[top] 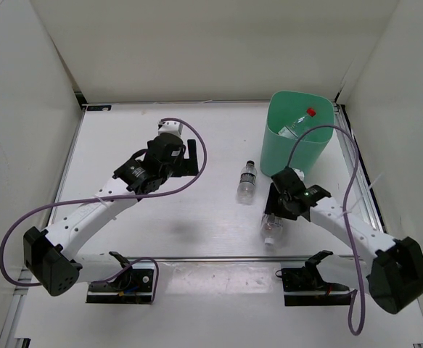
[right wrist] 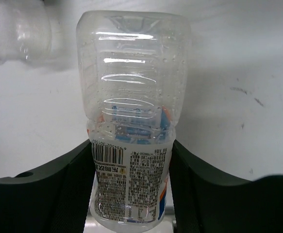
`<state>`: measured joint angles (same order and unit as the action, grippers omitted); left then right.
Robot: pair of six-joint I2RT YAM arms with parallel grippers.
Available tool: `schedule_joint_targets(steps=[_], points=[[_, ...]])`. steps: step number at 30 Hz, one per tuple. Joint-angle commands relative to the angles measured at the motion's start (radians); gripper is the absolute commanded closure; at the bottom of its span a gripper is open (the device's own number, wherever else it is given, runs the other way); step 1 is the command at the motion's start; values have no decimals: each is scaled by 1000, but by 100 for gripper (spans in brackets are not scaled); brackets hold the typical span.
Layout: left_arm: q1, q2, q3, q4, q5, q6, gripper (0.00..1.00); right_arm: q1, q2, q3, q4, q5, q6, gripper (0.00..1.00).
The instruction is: Put the plastic bottles in the bin
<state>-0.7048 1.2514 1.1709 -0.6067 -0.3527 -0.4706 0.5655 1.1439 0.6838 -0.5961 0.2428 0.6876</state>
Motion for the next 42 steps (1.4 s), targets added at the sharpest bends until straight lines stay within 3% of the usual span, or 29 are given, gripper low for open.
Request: schedule_joint_targets(steps=[1, 5, 7, 10, 11, 13, 16, 21, 23, 25, 27, 28, 31, 35, 42], points=[[5, -33, -5, -10, -25, -11, 0, 13, -120, 60, -152, -22, 16, 52], [24, -33, -14, -10, -34, -11, 0, 39, -249, 248, -275, 7, 4, 56], [24, -33, -14, -10, -34, -11, 0, 39, -250, 454, -332, 88, -17, 57], [24, -33, -14, -10, -34, -11, 0, 5, -142, 770, -370, 257, -81, 61], [24, -33, -14, -10, -25, -20, 0, -10, -112, 833, -348, 379, -106, 61], [24, -24, -14, -10, -3, -20, 0, -85, -17, 961, -224, 455, -207, 62], [24, -15, -14, -10, 23, -20, 0, -238, 117, 1045, -76, 457, -266, 62], [24, -6, 4, -10, 37, 6, 0, -413, 347, 1226, -42, 270, -229, 59], [33, -6, 15, -10, 37, 18, 0, -423, 404, 1226, -33, 218, -220, 52], [33, 3, 27, -10, 37, 29, 0, -434, 428, 1191, -24, 135, -220, 24], [42, 35, 70, -19, 150, 67, 0, -425, 428, 1180, -45, 142, -229, 12], [42, 46, 87, -28, 171, 67, 0, -424, 428, 1166, -63, 180, -196, 1], [42, 92, 128, -19, 216, 56, 0, -412, 328, 1130, -136, 253, -125, 0], [42, 170, 176, 24, 274, 67, 0, -412, 185, 995, -136, 133, -43, 0], [74, 464, 358, 123, 506, -11, 0, -308, -38, 763, -183, 49, -5, 0]])
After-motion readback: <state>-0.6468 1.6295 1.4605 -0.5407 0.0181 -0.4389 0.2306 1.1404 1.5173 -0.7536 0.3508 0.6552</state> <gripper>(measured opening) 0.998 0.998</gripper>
